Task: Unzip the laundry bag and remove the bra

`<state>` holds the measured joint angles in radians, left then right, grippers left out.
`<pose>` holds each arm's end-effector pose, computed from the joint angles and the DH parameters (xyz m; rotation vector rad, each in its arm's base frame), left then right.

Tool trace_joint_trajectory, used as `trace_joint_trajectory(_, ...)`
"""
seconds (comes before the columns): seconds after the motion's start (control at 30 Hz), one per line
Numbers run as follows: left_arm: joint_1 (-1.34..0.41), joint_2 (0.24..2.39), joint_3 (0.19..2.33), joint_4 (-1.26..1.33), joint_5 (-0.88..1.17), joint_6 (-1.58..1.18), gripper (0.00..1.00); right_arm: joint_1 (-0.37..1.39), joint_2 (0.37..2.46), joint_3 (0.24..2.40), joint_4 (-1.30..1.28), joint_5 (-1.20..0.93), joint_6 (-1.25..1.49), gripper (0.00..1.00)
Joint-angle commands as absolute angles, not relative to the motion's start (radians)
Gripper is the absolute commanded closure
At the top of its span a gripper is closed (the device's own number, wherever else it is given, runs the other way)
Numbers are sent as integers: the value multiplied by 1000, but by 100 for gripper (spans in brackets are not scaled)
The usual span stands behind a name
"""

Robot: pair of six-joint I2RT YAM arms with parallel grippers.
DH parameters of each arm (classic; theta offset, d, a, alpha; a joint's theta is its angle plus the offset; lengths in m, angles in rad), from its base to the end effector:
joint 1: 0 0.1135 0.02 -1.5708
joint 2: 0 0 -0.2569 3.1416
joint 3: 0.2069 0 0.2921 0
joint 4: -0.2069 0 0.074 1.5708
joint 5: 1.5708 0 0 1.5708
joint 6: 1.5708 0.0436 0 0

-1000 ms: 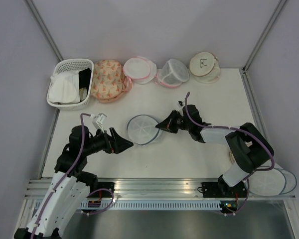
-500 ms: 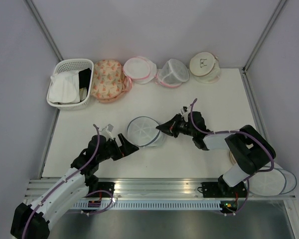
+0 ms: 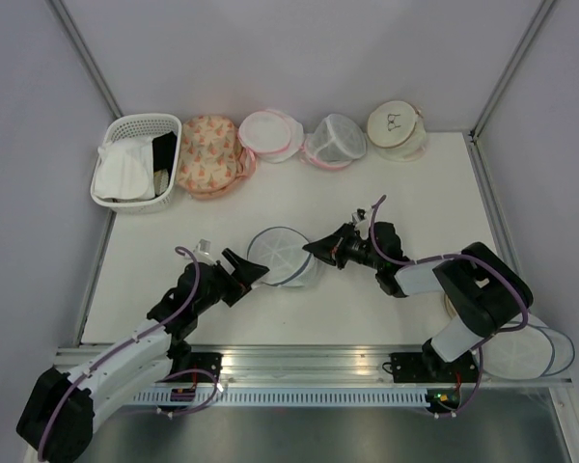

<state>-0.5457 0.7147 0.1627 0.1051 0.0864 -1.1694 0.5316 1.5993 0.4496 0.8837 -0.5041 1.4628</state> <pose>0.1748 -0.1105 0.1323 -0.6240 2.1328 -1.1206 0.2541 0.1739 0.1044 0.6030 2.1676 1.7252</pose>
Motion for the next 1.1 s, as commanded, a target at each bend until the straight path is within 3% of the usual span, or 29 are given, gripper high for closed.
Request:
trace_joint_trajectory(0.0,-571,747,135,225,48,-1311,0,528,1627,440,1061,-531,1523,99)
trace_joint_trajectory(0.17,-604,798,135,300,5,-1333,1,526,1680,417,1192,-551,1569,99)
trace_joint_trajectory(0.4,-623,876,161,419,-37,-1333,5,526,1626,420,1080,-564,1500,100)
trace_joint_trajectory(0.5,-632,920,169,472,-29,-1339,18,528,1626,419,1074,-574,1500,100)
trace_joint_trajectory(0.7,-638,908,170,492,-25,-1332,64,526,1624,411,1069,-574,1488,100)
trace_joint_trajectory(0.73,-638,897,170,482,-29,-1328,79,526,1617,413,1049,-574,1479,99)
trace_joint_trajectory(0.83,-638,856,179,419,-32,-1319,98,528,1560,463,863,-545,1358,100)
trace_joint_trajectory(0.87,-638,844,183,402,-32,-1313,98,528,1533,491,771,-529,1300,97)
trace_joint_trajectory(0.9,-638,830,186,381,-35,-1310,98,528,1469,520,538,-505,1232,88)
trace_joint_trajectory(0.93,-638,804,195,355,-47,-1307,98,531,1430,556,409,-412,1071,62)
trace_joint_trajectory(1.03,-640,752,212,246,-86,-1315,98,549,1309,707,-27,-167,851,31)
trace_joint_trajectory(1.07,-640,743,215,221,-98,-1321,98,552,1287,757,-94,-120,816,28)
